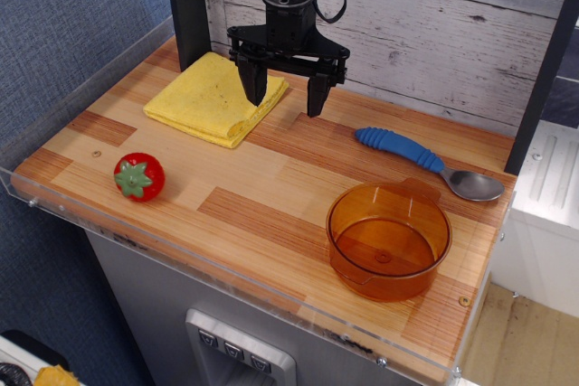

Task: Put the pot on top of the napkin.

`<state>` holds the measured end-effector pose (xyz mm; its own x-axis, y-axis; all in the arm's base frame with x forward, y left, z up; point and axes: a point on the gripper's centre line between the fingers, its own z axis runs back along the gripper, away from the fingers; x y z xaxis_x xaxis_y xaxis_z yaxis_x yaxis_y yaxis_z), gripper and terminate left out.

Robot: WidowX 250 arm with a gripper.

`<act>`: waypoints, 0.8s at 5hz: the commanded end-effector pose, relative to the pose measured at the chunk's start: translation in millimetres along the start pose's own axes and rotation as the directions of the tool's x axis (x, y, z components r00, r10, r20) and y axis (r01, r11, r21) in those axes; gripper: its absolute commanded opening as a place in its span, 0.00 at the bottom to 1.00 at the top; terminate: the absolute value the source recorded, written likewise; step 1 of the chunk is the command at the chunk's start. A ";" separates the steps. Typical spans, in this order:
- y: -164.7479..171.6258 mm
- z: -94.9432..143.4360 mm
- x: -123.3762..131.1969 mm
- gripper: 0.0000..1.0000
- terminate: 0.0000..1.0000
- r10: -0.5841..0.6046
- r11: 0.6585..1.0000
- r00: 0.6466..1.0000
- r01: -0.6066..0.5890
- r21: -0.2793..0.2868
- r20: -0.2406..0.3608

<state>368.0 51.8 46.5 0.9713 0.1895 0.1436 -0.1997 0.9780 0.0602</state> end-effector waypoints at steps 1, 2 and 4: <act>0.0 0.0 0.0 1.00 0.00 0.000 1.000 1.000 0.000 0.000 0.000; -1.0 14.3 -4.2 1.00 0.00 0.026 1.000 1.000 -0.026 0.008 0.006; -16.5 34.6 -24.8 1.00 0.00 0.046 0.999 0.999 -0.046 -0.006 -0.010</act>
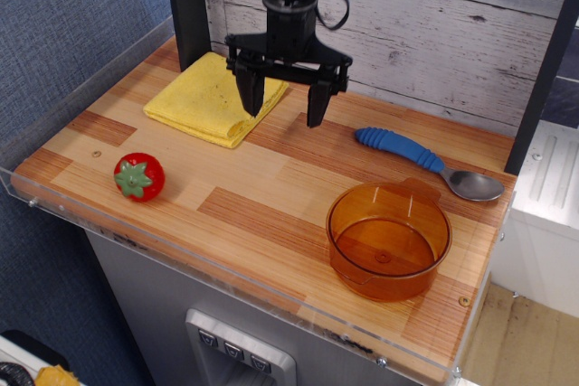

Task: Put the pot on top of the napkin.

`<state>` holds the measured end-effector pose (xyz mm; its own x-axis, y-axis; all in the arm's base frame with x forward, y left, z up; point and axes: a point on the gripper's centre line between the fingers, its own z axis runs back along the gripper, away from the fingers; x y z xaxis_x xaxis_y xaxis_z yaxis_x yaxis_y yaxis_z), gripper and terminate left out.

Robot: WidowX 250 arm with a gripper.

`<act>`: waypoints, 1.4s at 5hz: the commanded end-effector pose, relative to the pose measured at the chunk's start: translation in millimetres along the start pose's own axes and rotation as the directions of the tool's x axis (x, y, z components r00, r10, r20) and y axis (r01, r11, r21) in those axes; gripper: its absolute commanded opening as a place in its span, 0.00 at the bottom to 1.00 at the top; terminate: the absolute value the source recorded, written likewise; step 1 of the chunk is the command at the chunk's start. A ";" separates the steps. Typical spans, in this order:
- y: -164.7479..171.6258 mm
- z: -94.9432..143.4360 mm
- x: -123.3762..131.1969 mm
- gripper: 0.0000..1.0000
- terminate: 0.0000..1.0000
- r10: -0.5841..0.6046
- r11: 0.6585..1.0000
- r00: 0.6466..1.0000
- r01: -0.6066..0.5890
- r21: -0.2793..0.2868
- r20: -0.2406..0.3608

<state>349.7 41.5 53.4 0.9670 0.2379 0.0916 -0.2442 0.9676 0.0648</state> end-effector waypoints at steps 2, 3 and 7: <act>-46.9 38.6 -52.0 1.00 0.00 -0.069 0.996 0.994 0.073 -0.046 0.087; -60.1 42.5 -65.6 1.00 0.00 -0.099 0.993 0.992 0.104 -0.051 0.084; -75.6 1.5 -97.4 1.00 0.00 -0.199 0.978 0.979 0.201 -0.053 0.040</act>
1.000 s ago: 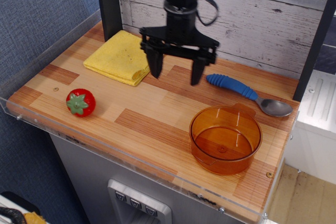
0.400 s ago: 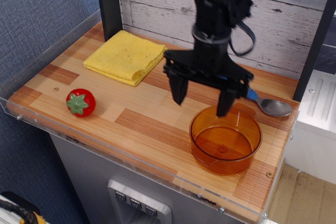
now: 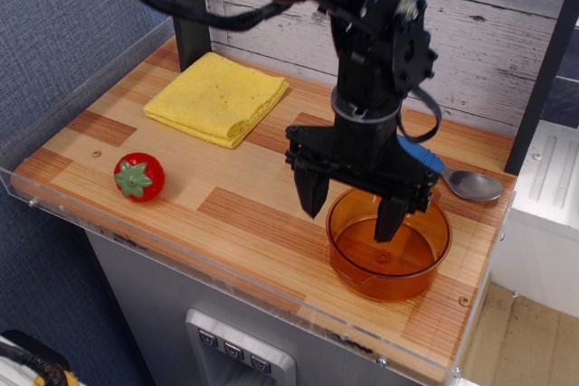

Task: Put the pot on top of the napkin.

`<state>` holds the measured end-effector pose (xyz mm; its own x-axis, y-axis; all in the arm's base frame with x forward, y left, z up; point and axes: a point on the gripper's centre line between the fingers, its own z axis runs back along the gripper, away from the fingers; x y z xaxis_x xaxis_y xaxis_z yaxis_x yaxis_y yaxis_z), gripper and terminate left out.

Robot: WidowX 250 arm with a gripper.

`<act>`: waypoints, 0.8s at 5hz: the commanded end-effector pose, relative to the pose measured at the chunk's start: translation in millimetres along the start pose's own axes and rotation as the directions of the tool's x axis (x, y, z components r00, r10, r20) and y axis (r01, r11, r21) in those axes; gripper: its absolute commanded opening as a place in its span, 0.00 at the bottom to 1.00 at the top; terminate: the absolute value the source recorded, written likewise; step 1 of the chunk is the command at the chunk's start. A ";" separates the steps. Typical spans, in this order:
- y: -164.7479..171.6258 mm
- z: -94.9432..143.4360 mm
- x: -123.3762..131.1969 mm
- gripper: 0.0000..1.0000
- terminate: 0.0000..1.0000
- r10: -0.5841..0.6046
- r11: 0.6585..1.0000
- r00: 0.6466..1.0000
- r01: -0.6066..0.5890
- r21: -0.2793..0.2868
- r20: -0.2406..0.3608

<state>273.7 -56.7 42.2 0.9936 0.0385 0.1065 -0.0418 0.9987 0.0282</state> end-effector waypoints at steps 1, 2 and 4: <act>0.8 -9.5 1.7 1.00 0.00 -0.004 1.000 1.000 0.004 -0.002 -0.005; 0.3 -15.1 1.1 1.00 0.00 0.004 1.000 1.000 -0.005 -0.010 -0.018; 1.6 -15.9 -1.3 0.00 0.00 0.027 0.999 1.000 -0.027 -0.026 0.002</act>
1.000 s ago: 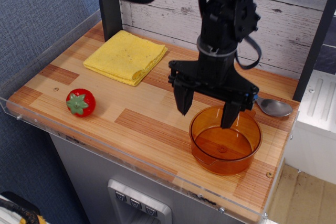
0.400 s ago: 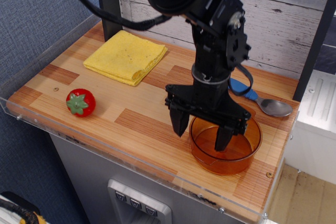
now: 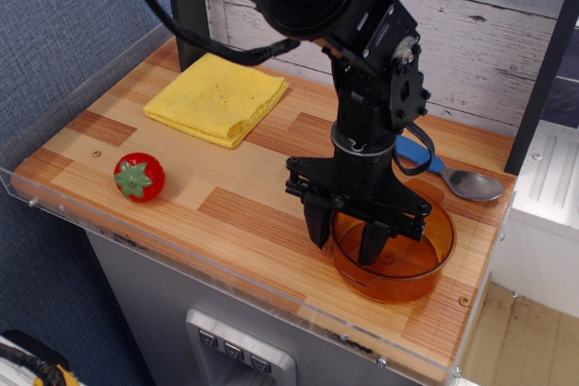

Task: Put the pot on top of the napkin.

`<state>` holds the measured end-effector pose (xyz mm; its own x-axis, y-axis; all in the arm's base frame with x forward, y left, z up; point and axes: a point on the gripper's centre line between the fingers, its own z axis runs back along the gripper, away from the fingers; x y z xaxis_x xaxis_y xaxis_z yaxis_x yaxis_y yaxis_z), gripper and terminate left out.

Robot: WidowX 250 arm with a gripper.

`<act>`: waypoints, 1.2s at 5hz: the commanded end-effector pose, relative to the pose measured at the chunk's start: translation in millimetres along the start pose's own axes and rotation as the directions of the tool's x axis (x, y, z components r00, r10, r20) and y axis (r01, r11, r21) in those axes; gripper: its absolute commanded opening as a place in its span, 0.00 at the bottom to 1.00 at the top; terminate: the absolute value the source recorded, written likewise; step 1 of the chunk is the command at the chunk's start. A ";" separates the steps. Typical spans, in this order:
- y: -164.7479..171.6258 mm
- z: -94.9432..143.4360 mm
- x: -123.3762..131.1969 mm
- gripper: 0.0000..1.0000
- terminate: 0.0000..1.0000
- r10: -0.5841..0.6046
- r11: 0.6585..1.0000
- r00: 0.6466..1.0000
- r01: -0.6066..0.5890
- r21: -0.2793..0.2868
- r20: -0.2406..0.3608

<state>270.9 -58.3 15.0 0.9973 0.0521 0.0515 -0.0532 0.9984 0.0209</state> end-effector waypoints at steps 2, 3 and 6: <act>9.4 30.6 3.3 0.00 0.00 0.059 0.997 0.996 -0.056 -0.053 0.068; 12.9 39.0 7.2 0.00 0.00 0.107 0.994 0.993 -0.105 -0.042 0.046; 64.4 54.3 39.9 0.00 0.00 0.325 0.946 0.936 -0.323 -0.038 0.136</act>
<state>301.8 5.0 60.2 0.9160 0.3724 0.1491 -0.3737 0.9273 -0.0203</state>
